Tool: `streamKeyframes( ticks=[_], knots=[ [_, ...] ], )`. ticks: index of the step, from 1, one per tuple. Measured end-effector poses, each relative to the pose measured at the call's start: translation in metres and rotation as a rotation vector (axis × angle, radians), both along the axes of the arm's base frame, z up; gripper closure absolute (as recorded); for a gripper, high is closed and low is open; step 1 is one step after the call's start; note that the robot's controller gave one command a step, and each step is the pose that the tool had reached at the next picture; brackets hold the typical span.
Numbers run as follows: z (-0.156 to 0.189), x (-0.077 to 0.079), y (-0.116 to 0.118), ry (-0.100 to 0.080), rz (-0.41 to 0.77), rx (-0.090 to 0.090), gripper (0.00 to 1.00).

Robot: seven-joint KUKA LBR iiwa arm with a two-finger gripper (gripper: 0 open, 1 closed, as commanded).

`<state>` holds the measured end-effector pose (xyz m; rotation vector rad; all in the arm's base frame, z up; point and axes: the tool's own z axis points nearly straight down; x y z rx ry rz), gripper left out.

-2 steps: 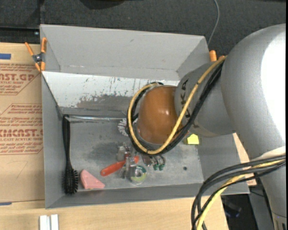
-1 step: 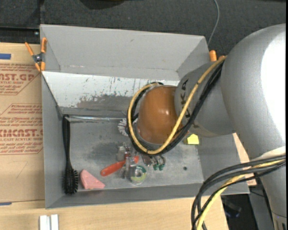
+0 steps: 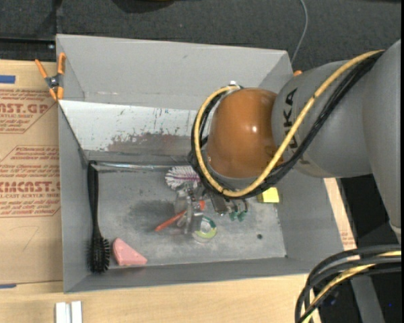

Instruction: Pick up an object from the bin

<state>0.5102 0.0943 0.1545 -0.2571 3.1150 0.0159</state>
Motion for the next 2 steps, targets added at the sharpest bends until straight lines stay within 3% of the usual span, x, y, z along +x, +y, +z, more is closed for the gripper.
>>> streamKeyframes(
  ticks=[1, 2],
  knots=[
    [0.029, 0.001, 0.001, -0.005, 0.002, 0.001, 1.0],
    [0.117, -0.004, -0.005, -0.001, -0.003, 0.0, 1.0]
  ],
)
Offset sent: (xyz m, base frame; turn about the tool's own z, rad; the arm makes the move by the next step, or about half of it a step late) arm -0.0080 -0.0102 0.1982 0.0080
